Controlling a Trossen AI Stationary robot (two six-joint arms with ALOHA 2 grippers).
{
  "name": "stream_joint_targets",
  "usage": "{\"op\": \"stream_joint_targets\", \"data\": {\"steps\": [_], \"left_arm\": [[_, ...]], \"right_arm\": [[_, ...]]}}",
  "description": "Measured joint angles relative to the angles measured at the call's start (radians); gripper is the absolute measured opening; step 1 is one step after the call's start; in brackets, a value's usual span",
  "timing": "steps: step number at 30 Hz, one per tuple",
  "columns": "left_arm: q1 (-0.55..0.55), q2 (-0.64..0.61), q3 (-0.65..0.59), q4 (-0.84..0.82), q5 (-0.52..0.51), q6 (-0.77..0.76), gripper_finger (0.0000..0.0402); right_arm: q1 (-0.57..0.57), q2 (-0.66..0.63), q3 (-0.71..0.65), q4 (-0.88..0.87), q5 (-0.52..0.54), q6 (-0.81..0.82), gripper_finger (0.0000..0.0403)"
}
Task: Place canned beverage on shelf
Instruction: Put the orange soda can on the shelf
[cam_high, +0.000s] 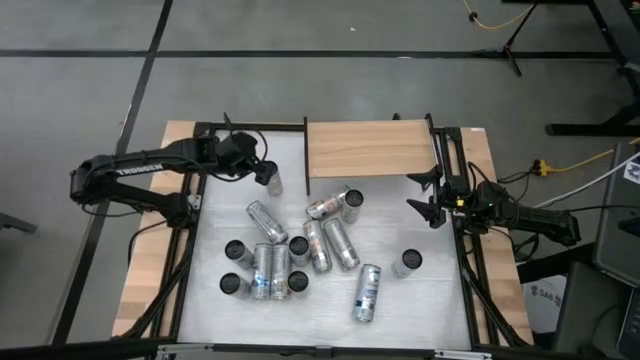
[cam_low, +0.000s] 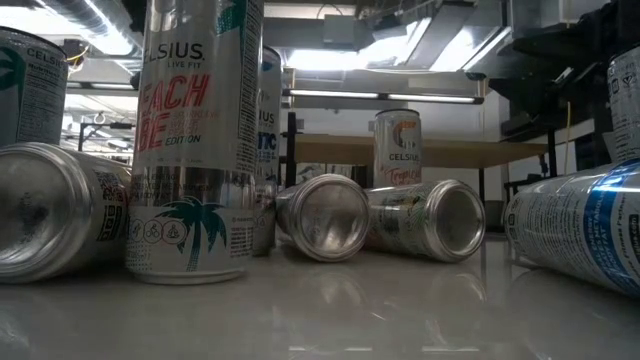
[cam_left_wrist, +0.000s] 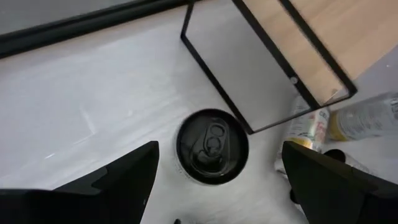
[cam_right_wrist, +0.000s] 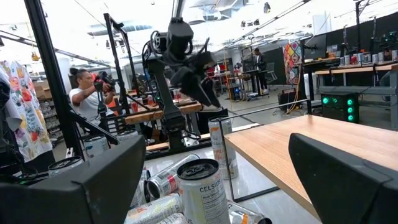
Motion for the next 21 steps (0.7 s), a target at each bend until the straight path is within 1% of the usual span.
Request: {"op": "stream_joint_targets", "data": {"steps": [4,8,17,21], "left_arm": [[-0.019,0.000,-0.055,0.079,0.000,0.000,0.0334],[-0.024,0.000,-0.084,0.098,-0.017,0.000,0.0334],[-0.024,0.000,-0.095,0.102,-0.058,0.000,0.0334],[-0.033,0.022,-0.095,0.114,-0.061,0.039,0.0334]], "right_arm": [[0.000,0.000,0.000,0.000,0.000,0.000,0.0389],[0.000,0.000,0.000,0.000,0.000,0.000,0.0389],[0.000,0.000,0.000,0.000,0.000,0.000,0.0389],[0.000,0.000,0.000,0.000,0.000,0.000,0.0389]]}}
